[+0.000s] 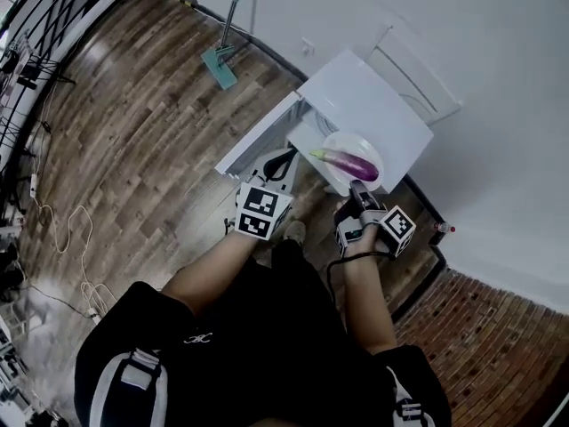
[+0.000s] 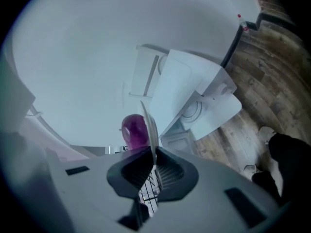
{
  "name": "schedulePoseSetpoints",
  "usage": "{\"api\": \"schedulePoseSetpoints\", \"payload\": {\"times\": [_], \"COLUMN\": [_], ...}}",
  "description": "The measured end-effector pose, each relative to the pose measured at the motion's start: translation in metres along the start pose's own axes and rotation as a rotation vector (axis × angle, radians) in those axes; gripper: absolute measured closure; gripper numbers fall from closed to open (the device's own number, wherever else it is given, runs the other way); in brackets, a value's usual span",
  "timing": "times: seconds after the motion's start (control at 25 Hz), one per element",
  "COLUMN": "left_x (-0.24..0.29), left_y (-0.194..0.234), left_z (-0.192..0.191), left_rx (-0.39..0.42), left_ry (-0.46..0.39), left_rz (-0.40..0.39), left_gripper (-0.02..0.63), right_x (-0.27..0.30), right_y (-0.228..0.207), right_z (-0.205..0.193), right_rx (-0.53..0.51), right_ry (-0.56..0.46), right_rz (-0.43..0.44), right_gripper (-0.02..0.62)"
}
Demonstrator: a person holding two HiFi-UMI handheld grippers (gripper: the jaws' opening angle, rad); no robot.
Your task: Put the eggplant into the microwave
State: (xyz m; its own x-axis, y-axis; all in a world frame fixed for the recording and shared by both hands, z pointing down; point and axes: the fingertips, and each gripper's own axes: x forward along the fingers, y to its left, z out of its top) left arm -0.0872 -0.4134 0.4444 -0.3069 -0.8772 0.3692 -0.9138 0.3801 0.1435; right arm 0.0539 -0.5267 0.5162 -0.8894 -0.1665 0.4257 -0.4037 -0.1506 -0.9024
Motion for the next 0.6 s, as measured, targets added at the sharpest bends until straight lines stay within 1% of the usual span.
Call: {"api": "schedulePoseSetpoints", "payload": {"times": [0.08, 0.16, 0.32, 0.44, 0.52, 0.6], "left_x": [0.004, 0.009, 0.022, 0.031, 0.038, 0.047], "left_y": [0.004, 0.013, 0.032, 0.039, 0.043, 0.048], "left_z": [-0.008, -0.023, -0.055, -0.08, -0.099, -0.119], "left_rx": [-0.007, -0.002, -0.006, -0.026, -0.039, -0.034], "left_ry": [0.005, 0.01, 0.024, 0.033, 0.036, 0.032], "left_rz": [0.024, 0.052, 0.081, 0.074, 0.067, 0.061], "left_gripper": [0.609, 0.609, 0.609, 0.609, 0.608, 0.609], "right_x": [0.015, 0.032, 0.061, 0.084, 0.099, 0.116], "right_y": [-0.007, -0.023, -0.059, -0.083, -0.104, -0.127], "right_z": [-0.004, -0.01, -0.021, -0.024, -0.021, -0.016], "right_rx": [-0.011, -0.01, -0.004, 0.016, 0.029, 0.051], "right_ry": [0.046, 0.085, 0.12, 0.112, 0.086, 0.056], "right_rz": [-0.013, -0.027, -0.067, -0.049, -0.055, -0.051], "right_gripper": [0.566, 0.566, 0.566, 0.566, 0.566, 0.566]}}
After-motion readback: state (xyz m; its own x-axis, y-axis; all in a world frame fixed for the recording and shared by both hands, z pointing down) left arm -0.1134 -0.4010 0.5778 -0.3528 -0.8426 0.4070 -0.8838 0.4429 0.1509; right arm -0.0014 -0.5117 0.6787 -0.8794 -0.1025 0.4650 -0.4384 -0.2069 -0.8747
